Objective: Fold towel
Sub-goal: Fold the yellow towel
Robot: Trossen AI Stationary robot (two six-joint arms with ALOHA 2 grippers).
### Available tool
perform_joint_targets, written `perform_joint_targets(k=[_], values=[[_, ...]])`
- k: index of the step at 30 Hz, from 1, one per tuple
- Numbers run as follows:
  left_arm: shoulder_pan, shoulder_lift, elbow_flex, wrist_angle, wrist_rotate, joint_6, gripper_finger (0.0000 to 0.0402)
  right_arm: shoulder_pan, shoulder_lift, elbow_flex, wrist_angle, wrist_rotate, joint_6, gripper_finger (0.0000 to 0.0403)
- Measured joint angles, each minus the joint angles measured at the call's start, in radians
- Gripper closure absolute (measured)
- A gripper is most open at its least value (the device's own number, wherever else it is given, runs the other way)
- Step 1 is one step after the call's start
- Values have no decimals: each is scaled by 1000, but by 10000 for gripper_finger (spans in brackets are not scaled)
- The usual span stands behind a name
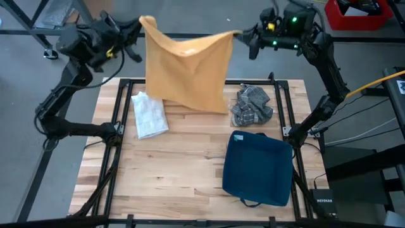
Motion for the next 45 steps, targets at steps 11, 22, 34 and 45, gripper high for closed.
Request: perform_joint_targets(k=[11,22,34,45], values=[[-187,-121,0,-342,-39,-18,401,220,0,0,-146,-1,0,391],[-334,-181,0,-743,-61,-217,401,472,1,-1,-259,80,77,391],[-589,-151,-1,-1012,-52,-426,401,742,94,-1,-349,183,156,391],[-868,-84,-31,-1225,-53,-687,401,892,233,-1,-409,176,296,391]])
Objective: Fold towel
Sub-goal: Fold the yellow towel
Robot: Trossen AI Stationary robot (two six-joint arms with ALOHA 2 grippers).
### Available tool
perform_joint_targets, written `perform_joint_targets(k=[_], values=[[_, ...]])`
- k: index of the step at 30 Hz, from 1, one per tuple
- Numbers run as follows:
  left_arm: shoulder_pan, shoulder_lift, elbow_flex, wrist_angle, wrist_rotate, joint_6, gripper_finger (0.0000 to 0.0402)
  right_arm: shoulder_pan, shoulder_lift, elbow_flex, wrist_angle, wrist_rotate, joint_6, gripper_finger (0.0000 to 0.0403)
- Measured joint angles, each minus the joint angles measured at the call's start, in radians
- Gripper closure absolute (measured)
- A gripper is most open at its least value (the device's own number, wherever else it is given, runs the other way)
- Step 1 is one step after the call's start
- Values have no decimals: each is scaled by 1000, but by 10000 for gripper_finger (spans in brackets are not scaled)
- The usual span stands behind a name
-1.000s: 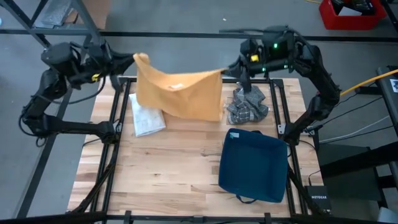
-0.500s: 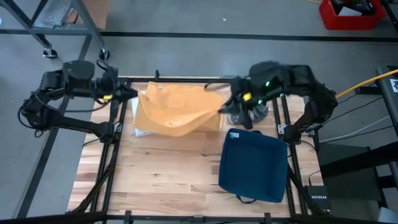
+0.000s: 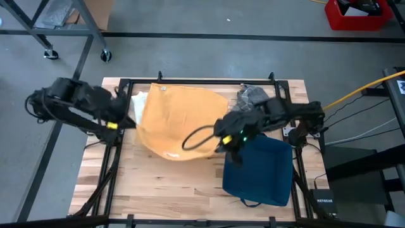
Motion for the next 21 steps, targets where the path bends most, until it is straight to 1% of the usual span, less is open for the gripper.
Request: perform_joint_targets(k=[4,8,11,13,17,21], values=[[-108,34,-54,-18,-8,-57,401,37,34,0,-5,-6,25,391],[-204,63,-103,-21,-33,-116,401,65,52,0,-5,-72,54,391],[-276,86,-109,-19,-33,-180,401,87,56,0,2,-123,119,391],[-329,93,-109,-15,-33,-217,401,107,56,0,10,-132,155,391],[-434,99,-109,2,-34,-326,401,146,56,0,31,-126,208,391],[-501,103,-109,-1,-63,-383,401,173,61,0,35,-65,212,391]])
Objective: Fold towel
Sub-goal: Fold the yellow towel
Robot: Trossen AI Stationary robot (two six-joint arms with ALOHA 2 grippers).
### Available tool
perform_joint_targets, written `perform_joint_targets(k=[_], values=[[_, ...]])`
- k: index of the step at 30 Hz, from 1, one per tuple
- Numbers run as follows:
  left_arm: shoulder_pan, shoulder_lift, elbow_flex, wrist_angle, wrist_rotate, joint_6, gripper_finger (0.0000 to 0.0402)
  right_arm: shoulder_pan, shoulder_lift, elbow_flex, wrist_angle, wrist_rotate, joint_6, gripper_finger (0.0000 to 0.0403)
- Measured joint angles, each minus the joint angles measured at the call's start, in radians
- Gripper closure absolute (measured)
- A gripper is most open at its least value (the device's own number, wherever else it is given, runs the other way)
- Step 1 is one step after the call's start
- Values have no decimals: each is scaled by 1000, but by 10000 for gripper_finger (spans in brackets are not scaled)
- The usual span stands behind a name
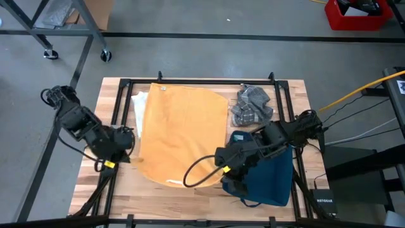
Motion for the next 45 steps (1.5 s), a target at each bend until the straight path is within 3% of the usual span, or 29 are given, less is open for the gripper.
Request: perform_joint_targets(k=[4,13,22,34,41,45], values=[[-24,-4,0,-19,-111,21,401,-1,4,0,-11,67,-35,391],[-24,-28,0,-207,-512,-30,401,-79,4,0,-179,286,-165,391],[15,-60,0,-200,-887,20,401,-221,4,0,-243,419,-299,391],[248,-62,0,-200,-1056,148,401,-414,4,-1,-245,502,-521,391],[441,-65,-13,-200,-1068,231,401,-531,4,-1,-245,504,-622,391],[549,-81,-83,-200,-1070,262,401,-596,4,-12,-245,509,-666,391]])
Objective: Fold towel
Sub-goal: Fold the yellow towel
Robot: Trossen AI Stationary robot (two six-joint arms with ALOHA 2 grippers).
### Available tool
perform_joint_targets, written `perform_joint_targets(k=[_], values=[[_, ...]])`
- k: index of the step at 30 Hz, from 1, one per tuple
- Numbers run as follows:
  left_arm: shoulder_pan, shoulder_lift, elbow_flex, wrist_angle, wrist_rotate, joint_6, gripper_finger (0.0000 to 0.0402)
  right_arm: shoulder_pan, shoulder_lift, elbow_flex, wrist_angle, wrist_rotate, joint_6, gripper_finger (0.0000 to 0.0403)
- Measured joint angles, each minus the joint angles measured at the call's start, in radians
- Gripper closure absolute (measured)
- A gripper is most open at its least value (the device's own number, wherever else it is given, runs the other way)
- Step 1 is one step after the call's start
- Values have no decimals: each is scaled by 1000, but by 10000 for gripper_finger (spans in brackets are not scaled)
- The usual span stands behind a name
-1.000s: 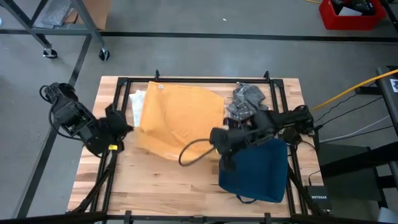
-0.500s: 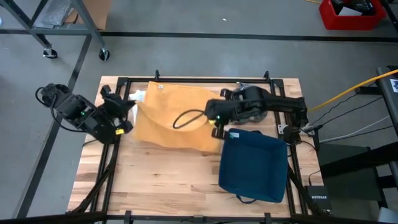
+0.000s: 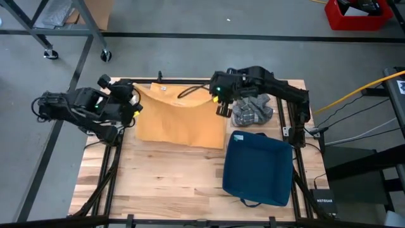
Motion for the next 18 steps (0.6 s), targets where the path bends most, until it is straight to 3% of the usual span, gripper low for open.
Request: perform_joint_targets(k=[7,11,18], values=[[149,-9,-145,13,-89,20,401,-115,0,-86,4,8,-59,391],[223,-8,-217,113,-127,80,401,-176,0,-143,16,8,-78,391],[378,-5,-309,561,-131,516,401,-263,0,-225,68,8,-129,391]])
